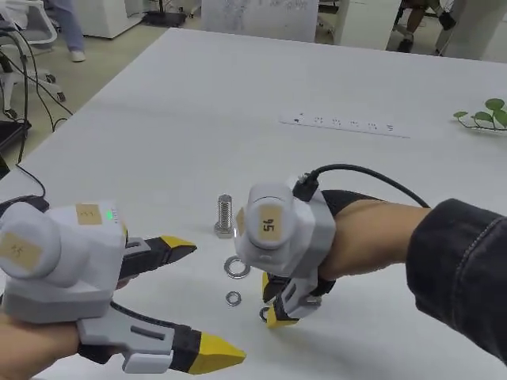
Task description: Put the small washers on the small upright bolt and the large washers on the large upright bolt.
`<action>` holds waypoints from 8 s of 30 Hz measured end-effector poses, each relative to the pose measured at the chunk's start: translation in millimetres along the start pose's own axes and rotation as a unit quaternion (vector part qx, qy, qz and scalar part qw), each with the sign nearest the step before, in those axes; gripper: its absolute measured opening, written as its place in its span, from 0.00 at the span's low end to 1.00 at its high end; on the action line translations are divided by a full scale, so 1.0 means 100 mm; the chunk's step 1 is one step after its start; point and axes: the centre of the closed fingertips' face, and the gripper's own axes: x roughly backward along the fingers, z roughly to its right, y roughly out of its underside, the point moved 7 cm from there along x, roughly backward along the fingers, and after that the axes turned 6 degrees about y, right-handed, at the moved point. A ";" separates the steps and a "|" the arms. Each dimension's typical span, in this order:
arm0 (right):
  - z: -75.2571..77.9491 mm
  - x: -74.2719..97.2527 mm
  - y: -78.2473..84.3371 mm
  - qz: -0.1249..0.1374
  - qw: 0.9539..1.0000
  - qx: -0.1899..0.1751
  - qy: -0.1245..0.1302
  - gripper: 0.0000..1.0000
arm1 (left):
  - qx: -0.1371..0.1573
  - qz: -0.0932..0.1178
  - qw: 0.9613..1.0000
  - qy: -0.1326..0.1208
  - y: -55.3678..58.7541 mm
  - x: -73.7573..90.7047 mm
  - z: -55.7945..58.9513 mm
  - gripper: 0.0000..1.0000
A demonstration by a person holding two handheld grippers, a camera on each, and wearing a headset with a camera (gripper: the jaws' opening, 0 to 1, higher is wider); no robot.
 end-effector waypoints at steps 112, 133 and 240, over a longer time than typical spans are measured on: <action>0.12 0.58 0.45 0.000 0.997 -0.055 0.054 0.13 | -0.006 -0.001 1.000 0.008 -0.05 -0.05 -0.01 0.88; 0.36 1.15 0.78 -0.021 0.991 -0.076 0.107 0.13 | -0.008 0.004 1.000 0.011 -0.10 -0.08 -0.01 0.88; 0.80 0.33 0.91 -0.035 0.994 -0.091 0.053 0.13 | 0.006 0.025 1.000 0.002 -0.11 -0.11 -0.15 0.87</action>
